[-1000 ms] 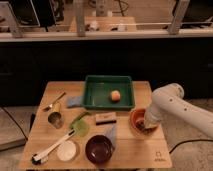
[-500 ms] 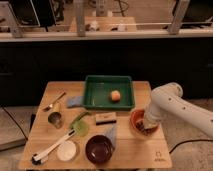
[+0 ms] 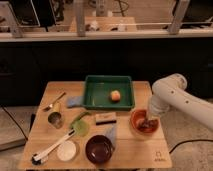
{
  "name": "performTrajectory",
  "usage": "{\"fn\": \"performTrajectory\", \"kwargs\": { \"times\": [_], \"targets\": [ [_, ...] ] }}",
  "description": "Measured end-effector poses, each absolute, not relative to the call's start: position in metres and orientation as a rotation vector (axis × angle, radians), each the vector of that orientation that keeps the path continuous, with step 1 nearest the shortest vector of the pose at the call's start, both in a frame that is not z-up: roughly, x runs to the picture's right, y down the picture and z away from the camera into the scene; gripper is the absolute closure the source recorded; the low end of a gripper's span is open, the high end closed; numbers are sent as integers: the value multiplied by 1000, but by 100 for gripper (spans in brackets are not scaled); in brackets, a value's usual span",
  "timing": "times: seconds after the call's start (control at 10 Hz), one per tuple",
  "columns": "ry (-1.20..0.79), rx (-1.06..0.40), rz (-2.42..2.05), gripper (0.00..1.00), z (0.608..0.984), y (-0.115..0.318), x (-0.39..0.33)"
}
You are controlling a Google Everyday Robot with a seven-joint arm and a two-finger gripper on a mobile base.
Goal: Place grapes in table surface
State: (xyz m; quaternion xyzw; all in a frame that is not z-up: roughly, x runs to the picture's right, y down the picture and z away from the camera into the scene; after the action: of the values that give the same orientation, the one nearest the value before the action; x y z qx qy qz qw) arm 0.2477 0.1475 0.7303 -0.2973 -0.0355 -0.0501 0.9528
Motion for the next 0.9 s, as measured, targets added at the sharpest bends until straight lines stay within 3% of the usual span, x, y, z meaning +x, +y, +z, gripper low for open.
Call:
{"fn": "performTrajectory", "kwargs": {
  "times": [0.9],
  "targets": [
    [-37, -370, -249, 100, 603, 147, 216]
  ]
}}
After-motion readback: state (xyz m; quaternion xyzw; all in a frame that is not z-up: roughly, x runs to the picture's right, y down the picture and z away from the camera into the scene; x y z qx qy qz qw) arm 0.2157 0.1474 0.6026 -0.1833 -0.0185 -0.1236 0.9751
